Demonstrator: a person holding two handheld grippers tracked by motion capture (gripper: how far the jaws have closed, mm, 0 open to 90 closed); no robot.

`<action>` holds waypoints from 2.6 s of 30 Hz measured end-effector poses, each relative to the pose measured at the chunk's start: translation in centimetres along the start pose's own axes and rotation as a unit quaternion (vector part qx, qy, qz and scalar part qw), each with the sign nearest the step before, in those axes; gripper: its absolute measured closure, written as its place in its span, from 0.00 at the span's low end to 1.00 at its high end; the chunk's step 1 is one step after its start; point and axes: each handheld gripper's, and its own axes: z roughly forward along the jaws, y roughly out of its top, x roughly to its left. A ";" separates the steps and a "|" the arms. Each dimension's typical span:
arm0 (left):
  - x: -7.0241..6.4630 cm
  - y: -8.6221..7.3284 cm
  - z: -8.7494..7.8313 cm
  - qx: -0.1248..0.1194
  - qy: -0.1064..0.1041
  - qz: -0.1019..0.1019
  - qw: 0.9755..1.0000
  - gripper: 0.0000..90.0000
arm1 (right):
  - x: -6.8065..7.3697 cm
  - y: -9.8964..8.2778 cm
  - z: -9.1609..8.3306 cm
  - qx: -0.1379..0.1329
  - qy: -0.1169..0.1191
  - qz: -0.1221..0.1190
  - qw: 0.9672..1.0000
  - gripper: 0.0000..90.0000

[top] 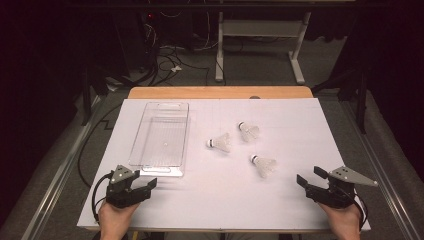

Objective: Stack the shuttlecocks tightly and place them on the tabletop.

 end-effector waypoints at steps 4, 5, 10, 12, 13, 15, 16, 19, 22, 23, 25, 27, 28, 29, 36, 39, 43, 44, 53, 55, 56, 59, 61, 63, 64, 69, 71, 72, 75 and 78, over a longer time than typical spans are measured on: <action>0.0 -0.1 0.0 -0.003 -0.001 -0.004 1.000 0.35 | 0.2 0.1 -0.1 0.002 -0.005 0.000 1.000 0.31; 0.0 -0.1 -0.1 -0.003 -0.001 -0.002 1.000 0.35 | 0.2 0.1 -0.1 0.003 -0.005 0.003 1.000 0.31; -0.1 -0.1 -0.1 -0.003 0.001 0.002 1.000 0.35 | 1.0 0.6 0.1 0.000 -0.002 -0.004 1.000 0.32; -0.1 -0.1 -0.1 -0.004 -0.001 0.003 1.000 0.35 | 1.3 0.8 0.3 0.001 -0.003 -0.011 1.000 0.33; -0.2 -0.1 -0.1 -0.004 -0.002 0.002 1.000 0.35 | 1.5 0.9 0.4 0.003 -0.002 -0.015 1.000 0.33; -0.2 -0.1 -0.1 -0.004 -0.002 0.004 1.000 0.35 | 1.6 1.0 0.7 0.008 -0.002 -0.018 1.000 0.33; -0.2 -0.1 -0.1 -0.004 -0.003 0.004 1.000 0.35 | 1.6 1.0 0.8 0.013 -0.001 -0.018 1.000 0.33; -0.3 -0.2 -0.1 -0.003 -0.004 0.005 1.000 0.35 | 1.8 1.1 1.0 0.012 0.004 -0.016 1.000 0.34; -0.3 -0.2 0.0 -0.002 -0.005 0.005 1.000 0.35 | 2.2 1.2 1.1 0.012 0.006 -0.016 1.000 0.34; -0.4 -0.2 0.0 -0.001 -0.006 0.005 1.000 0.35 | 2.4 1.2 1.2 0.013 0.008 -0.017 1.000 0.35; -0.4 -0.2 -0.1 -0.002 -0.005 0.006 1.000 0.35 | 2.6 1.2 1.3 0.016 0.012 -0.016 1.000 0.35; -0.4 -0.2 0.0 -0.002 -0.003 0.005 1.000 0.35 | 2.9 1.3 1.6 0.021 0.016 -0.020 0.999 0.36; -0.4 -0.2 0.0 -0.002 -0.003 0.004 1.000 0.35 | 3.0 1.3 1.7 0.024 0.017 -0.019 0.999 0.36; -0.4 -0.2 -0.1 -0.003 -0.003 0.004 1.000 0.35 | 3.0 1.3 1.9 0.028 0.018 -0.019 0.999 0.37; -0.4 -0.2 -0.1 -0.008 -0.008 0.005 1.000 0.35 | 4.1 1.8 2.6 0.046 0.030 -0.012 0.998 0.42; -0.5 -0.2 -0.2 -0.008 -0.008 0.006 1.000 0.35 | 4.6 2.1 3.0 0.056 0.035 -0.011 0.998 0.44; -0.6 -0.2 -0.1 -0.007 -0.007 0.009 1.000 0.35 | 4.9 2.5 3.4 0.072 0.044 0.000 0.996 0.49; -0.6 -0.2 -0.1 -0.007 -0.006 0.009 1.000 0.35 | 4.9 2.7 3.5 0.076 0.047 0.003 0.996 0.51; -0.6 -0.2 -0.1 -0.008 -0.004 0.006 1.000 0.35 | 6.2 3.6 4.2 0.110 0.064 0.001 0.992 0.57; -0.6 -0.2 -0.1 -0.007 -0.004 0.006 1.000 0.35 | 6.5 3.8 4.3 0.114 0.068 -0.002 0.991 0.58; -0.6 -0.2 -0.1 -0.008 -0.004 0.006 1.000 0.35 | 6.7 3.8 4.4 0.116 0.069 -0.004 0.991 0.59; -0.6 -0.2 -0.1 -0.008 -0.004 0.006 1.000 0.35 | 7.0 4.0 4.7 0.124 0.071 -0.006 0.990 0.61; -0.6 -0.2 -0.1 -0.007 -0.004 0.005 1.000 0.35 | 7.2 4.2 5.0 0.128 0.072 -0.008 0.989 0.62; -0.6 -0.2 -0.1 -0.008 -0.004 0.005 1.000 0.35 | 7.5 4.3 5.2 0.132 0.074 -0.007 0.988 0.63; -0.6 -0.3 -0.2 -0.008 -0.004 0.005 1.000 0.35 | 7.6 4.4 5.3 0.134 0.074 -0.010 0.988 0.63; -0.6 -0.3 -0.1 -0.008 -0.005 0.005 1.000 0.35 | 8.1 4.7 5.9 0.144 0.070 -0.009 0.987 0.66; -0.6 -0.3 -0.2 -0.008 -0.004 0.004 1.000 0.35 | 8.3 4.8 6.2 0.149 0.067 -0.009 0.987 0.67; -0.6 -0.3 -0.1 -0.008 -0.003 0.005 1.000 0.35 | 8.4 4.8 6.4 0.151 0.065 -0.010 0.986 0.68; -0.7 -0.2 -0.1 -0.007 -0.001 0.009 1.000 0.35 | 8.5 4.9 6.8 0.155 0.062 -0.010 0.986 0.70; -0.7 -0.2 -0.1 -0.006 0.000 0.009 1.000 0.34 | 8.5 5.0 7.1 0.157 0.058 -0.009 0.986 0.73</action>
